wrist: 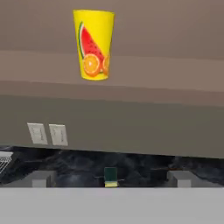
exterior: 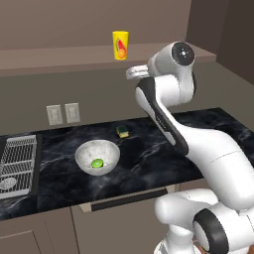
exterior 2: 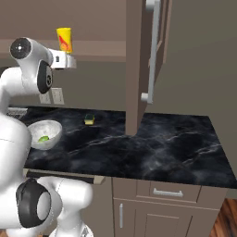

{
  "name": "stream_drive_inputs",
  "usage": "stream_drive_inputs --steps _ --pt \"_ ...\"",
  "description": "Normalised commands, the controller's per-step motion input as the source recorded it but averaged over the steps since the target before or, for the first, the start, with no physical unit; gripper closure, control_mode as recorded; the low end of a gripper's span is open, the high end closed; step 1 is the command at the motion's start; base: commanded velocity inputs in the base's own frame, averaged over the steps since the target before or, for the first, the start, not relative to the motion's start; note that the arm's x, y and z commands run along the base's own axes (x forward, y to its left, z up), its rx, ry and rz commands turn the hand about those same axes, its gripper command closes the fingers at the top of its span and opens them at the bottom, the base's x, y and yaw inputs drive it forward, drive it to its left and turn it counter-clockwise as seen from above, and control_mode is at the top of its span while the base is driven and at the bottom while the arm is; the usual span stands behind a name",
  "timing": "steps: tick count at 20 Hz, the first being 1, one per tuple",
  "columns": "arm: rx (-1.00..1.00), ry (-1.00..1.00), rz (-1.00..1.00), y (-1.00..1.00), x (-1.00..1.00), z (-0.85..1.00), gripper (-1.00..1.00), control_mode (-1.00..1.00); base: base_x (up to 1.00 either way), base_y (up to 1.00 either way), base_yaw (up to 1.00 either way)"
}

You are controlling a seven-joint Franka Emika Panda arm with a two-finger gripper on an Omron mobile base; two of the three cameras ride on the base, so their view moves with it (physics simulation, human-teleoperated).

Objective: Move the cup from next to the sink to the open cabinet. Then, move the bowl with the kiwi to the fridge to clear the area for faucet cleaning.

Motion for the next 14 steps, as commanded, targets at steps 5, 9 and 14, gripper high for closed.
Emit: stream_drive_inputs --steps 5,9,14 --pt "0.0 0.79 0.0 -0.34 -0.94 -0.86 -1.0 -1.0 0.0 0.0 0.0" --pt "0.0 0.62 0.0 -0.33 -0.22 -0.98 -1.0 -1.0 0.0 0.0 0.0" --pt "0.12 0.16 0.0 -0.11 0.0 -0.49 -1.0 -1.0 0.0 0.0 0.0"
